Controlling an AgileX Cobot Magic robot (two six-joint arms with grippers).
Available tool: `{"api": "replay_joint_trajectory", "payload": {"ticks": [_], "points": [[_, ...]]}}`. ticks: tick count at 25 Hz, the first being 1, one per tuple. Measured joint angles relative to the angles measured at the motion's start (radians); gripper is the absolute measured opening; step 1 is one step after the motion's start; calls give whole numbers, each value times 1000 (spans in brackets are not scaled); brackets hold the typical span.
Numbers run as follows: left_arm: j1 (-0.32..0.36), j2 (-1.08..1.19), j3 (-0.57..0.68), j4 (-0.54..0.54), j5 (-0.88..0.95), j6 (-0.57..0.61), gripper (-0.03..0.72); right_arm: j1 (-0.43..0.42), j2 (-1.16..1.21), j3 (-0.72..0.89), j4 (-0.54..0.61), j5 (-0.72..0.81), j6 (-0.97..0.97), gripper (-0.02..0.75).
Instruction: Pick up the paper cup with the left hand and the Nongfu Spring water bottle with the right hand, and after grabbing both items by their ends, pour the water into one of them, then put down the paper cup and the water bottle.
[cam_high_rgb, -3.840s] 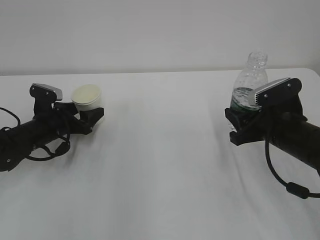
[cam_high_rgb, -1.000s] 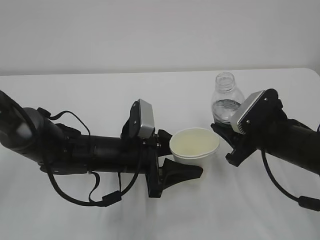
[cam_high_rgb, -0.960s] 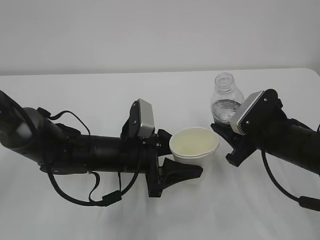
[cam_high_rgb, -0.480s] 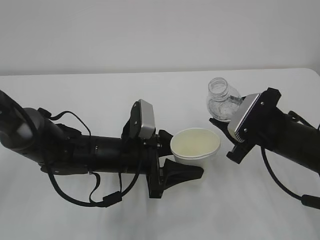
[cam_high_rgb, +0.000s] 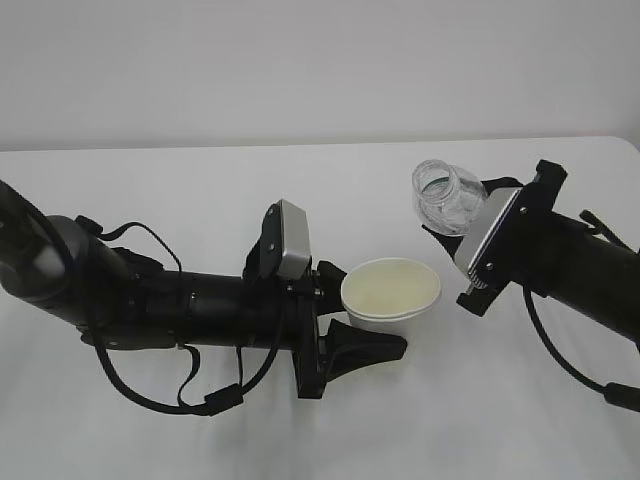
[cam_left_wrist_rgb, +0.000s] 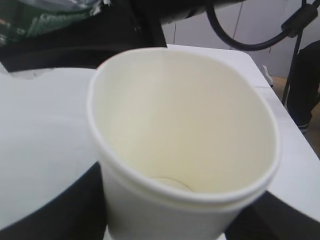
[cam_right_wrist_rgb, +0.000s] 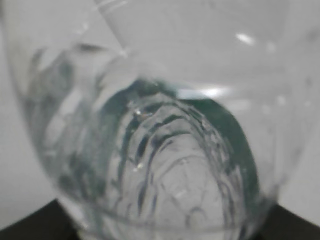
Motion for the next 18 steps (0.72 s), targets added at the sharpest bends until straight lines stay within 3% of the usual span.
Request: {"api": "replay_joint_trajectory", "payload": {"ticks": [18], "points": [[-2,-42,0,44,0,0,447,0,0,0,74,-42,-170,404]]}}
